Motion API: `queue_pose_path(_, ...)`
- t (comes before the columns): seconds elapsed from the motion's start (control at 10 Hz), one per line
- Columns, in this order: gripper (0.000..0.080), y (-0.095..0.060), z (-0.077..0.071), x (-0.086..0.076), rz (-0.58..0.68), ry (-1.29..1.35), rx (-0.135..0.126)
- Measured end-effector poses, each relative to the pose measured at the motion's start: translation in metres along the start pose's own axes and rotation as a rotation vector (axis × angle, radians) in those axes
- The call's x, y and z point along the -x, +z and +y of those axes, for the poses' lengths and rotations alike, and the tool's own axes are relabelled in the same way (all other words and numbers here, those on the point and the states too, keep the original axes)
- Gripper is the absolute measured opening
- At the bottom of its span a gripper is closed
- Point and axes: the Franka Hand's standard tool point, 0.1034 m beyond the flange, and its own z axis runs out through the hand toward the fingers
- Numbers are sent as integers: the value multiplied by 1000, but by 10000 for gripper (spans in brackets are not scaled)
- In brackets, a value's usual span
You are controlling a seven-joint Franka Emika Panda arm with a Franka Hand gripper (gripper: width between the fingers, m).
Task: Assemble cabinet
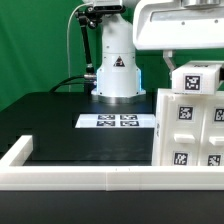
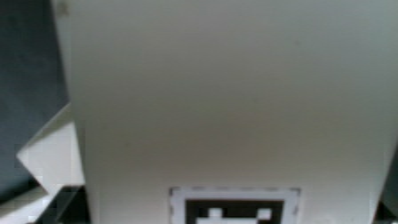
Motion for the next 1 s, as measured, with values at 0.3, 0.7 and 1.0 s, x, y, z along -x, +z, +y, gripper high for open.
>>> queue_pose_path(0.3,564,0,0,-2,8,225,-7)
queue_pose_path(0.7,564,5,11,-6,6,469,2)
queue_pose_path(1.0,564,5,11,-6,-11,740,-10)
